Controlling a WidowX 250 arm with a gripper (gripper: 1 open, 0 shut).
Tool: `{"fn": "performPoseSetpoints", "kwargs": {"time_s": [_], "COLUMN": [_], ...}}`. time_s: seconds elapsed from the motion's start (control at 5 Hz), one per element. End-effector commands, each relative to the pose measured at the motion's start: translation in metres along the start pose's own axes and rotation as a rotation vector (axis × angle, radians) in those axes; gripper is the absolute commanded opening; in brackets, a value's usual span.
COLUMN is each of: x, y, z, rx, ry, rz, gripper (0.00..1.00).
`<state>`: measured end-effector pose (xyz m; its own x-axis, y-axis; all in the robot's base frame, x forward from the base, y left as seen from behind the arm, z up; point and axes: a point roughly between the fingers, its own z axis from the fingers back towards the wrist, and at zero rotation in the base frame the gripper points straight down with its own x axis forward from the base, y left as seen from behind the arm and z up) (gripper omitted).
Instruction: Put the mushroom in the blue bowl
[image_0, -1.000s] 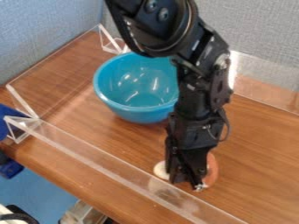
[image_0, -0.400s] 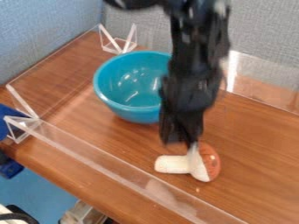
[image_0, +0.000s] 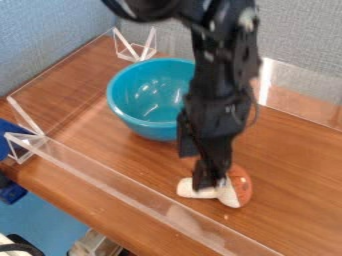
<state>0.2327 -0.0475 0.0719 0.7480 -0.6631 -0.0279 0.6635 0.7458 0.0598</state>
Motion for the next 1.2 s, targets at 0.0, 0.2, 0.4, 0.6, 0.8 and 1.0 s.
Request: {"fn": "performPoseSetpoints", "kwargs": {"time_s": [0.0,0.2,0.4,0.6,0.8,1.0], "x": [0.007,0.009,0.01,0.01,0.01,0.01], "y": [-0.005,-0.009,-0.009,-0.008,-0.005,-0.001], "z": [-0.013,-0.032,-0.044,-0.046,-0.04,-0.033], "rx": [0.004,-0.015,-0.026,-0.025,-0.016,-0.006], "ry": [-0.01,0.014,0.034,0.04,0.037,0.035], "rz": [-0.013,-0.018,-0.016,-0.014,-0.01,-0.005], "gripper": [1.0,1.0,0.0,0.0,0.0,0.0]}}
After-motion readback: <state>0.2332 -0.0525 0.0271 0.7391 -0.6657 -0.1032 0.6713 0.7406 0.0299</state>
